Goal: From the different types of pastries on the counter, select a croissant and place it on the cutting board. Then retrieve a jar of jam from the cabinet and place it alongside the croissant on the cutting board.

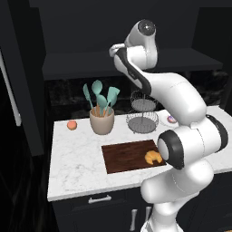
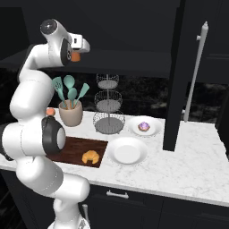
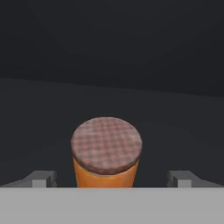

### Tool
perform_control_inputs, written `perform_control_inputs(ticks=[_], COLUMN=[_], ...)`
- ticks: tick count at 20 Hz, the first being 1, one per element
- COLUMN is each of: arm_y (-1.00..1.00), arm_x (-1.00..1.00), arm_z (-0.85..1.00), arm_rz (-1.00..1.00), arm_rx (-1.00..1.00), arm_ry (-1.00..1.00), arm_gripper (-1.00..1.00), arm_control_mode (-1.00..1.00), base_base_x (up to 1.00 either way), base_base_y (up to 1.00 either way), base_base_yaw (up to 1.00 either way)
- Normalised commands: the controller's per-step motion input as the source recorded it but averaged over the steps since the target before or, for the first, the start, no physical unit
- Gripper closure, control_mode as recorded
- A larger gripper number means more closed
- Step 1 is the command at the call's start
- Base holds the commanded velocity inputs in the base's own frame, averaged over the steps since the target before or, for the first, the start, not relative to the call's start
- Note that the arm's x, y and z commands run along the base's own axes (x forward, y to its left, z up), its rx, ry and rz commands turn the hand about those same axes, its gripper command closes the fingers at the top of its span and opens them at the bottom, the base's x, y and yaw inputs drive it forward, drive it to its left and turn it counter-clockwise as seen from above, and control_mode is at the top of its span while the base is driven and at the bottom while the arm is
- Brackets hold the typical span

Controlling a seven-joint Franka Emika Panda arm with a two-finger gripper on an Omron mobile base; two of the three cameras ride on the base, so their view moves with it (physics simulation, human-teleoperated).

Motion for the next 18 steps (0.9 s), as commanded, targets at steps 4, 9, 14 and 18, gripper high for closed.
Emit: perform_control_inputs(ticks=[4,9,14,18], arm_y=[0.09,0.02,0.00,0.00], arm_x=[0.00,0.06,0.09,0.14], arm_z=[-0.21,-0.01,0.00,0.00], arm_rz=[0.00,0.00,0.00,0.00], arm_rx=[0.00,0.00,0.00,0.00], arm_ry=[0.00,0.00,0.00,0.00], arm_gripper=[-1.00,-1.00,-1.00,-1.00], arm_control_mode=[-1.00,-1.00,-1.00,-1.00], base_base_x=[0.00,0.00,0.00,0.00], base_base_y=[0.00,0.00,0.00,0.00], base_base_yaw=[0.00,0.00,0.00,0.00])
